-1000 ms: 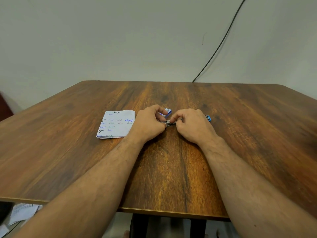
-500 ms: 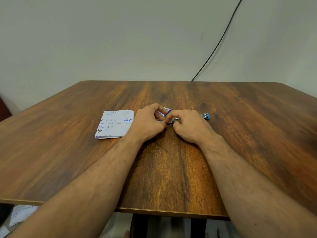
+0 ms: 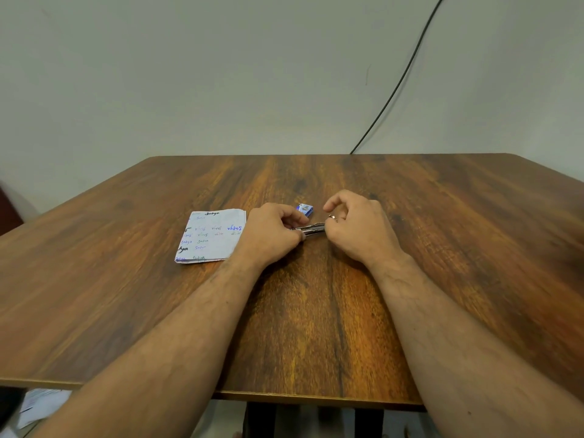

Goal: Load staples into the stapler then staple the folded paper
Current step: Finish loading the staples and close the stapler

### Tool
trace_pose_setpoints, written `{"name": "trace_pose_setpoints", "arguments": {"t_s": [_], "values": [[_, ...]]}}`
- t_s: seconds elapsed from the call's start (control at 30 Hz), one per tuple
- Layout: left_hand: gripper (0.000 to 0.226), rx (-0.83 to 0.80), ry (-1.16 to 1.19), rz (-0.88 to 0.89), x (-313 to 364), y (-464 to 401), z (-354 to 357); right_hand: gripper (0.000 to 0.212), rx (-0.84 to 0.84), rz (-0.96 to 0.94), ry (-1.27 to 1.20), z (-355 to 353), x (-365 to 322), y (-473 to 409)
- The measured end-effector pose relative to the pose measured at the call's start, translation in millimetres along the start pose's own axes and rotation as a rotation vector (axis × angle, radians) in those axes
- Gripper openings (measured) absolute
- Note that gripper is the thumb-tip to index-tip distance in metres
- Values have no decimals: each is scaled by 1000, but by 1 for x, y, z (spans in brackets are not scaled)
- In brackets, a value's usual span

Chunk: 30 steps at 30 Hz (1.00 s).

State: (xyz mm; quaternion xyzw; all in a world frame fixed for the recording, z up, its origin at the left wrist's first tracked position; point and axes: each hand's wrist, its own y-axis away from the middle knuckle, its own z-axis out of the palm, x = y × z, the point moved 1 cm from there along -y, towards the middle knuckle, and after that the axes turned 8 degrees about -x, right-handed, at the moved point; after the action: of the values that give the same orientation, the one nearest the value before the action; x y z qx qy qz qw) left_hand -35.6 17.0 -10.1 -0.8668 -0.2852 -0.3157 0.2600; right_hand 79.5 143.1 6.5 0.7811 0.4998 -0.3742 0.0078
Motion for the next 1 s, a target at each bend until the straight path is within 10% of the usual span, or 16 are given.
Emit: {"name": "trace_pose_setpoints", "arguments": {"t_s": [1.0], "values": [[42, -77, 94, 12, -2, -1, -3, 14, -143, -106, 249, 4, -5, -6]]}}
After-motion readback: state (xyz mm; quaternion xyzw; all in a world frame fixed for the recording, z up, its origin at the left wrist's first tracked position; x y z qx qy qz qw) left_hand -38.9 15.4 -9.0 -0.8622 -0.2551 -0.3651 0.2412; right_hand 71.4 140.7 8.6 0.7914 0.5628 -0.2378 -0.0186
